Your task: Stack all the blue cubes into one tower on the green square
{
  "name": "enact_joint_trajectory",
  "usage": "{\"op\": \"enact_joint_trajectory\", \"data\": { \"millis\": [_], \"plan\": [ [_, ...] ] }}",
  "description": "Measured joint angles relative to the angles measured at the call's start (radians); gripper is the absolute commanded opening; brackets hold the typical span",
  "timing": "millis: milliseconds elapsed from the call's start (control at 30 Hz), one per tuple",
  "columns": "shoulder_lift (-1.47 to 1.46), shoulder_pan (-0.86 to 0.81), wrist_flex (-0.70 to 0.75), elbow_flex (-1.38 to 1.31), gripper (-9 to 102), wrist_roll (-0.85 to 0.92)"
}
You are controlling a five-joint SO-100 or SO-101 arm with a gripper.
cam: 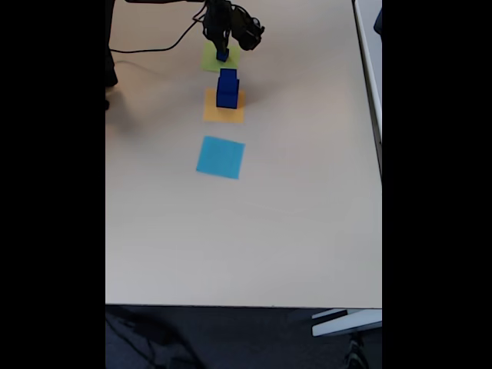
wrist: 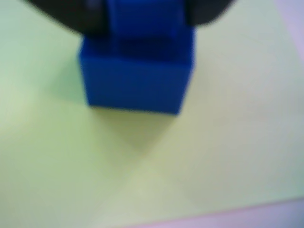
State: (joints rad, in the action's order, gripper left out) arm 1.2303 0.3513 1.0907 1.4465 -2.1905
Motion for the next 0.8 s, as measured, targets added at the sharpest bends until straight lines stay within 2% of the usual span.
{"op": "enact_joint_trajectory", "data": {
  "millis": [467, 800],
  "plan": [
    [0.0, 0.0, -0.017, -0.014, 13, 0.071],
    [0.003, -0.021, -0.017, -0.229, 13, 0.235]
  ]
}}
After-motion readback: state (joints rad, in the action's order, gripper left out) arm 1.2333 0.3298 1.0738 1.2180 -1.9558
